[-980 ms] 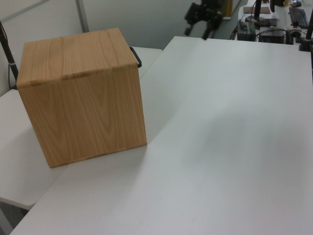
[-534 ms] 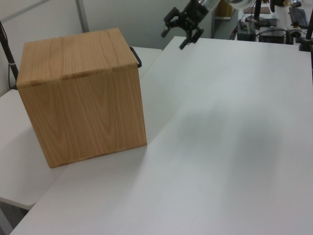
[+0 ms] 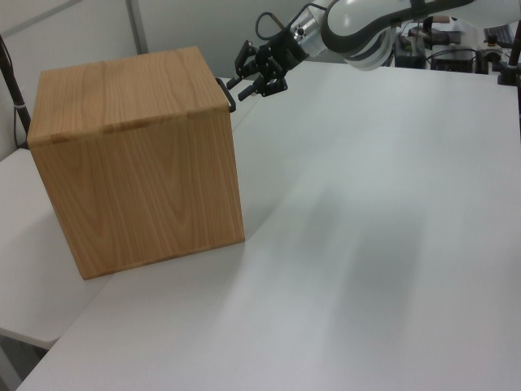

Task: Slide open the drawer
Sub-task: 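Move the gripper down to the black drawer handle and close on it, then pull the handle outward, sliding the wooden drawer out of the cabinet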

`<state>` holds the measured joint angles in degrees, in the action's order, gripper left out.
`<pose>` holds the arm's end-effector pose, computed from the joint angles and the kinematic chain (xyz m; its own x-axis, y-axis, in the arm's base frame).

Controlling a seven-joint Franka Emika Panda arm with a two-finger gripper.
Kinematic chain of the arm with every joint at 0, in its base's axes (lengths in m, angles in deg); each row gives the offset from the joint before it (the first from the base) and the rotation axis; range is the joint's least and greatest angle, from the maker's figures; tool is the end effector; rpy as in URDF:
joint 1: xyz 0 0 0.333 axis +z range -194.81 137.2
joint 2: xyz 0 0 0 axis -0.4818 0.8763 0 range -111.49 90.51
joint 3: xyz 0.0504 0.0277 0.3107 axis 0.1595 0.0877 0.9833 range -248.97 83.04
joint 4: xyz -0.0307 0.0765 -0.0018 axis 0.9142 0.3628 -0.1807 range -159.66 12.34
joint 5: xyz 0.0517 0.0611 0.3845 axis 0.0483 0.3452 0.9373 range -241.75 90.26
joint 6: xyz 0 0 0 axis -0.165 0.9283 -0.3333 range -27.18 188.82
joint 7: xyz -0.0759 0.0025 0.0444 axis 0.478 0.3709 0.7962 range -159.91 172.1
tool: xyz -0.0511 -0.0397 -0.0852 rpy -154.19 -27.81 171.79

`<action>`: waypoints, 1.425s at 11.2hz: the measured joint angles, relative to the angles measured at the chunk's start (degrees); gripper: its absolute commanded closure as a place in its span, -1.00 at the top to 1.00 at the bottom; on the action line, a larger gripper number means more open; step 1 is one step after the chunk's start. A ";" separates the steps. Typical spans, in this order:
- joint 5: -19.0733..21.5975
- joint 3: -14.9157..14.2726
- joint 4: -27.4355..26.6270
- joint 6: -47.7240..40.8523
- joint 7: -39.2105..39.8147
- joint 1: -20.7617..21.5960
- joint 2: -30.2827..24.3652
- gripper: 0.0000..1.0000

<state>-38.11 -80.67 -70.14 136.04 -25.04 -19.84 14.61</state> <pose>0.7237 0.1063 0.5097 0.5320 -0.8240 0.1950 -0.4036 -0.4492 -0.7971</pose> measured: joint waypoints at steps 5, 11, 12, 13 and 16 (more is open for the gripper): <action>0.01 0.33 2.54 0.06 -0.07 -0.01 2.45 -0.51; -0.34 0.71 4.05 0.19 0.08 0.34 3.82 -0.64; -0.57 0.71 4.15 0.19 0.13 0.32 3.80 -0.65; -1.09 0.71 4.15 0.19 0.15 0.28 3.77 -0.67; -1.47 0.72 3.97 0.19 0.14 0.17 3.61 -0.70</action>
<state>-39.57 -79.95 -66.17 136.22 -24.90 -19.67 18.22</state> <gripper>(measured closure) 0.819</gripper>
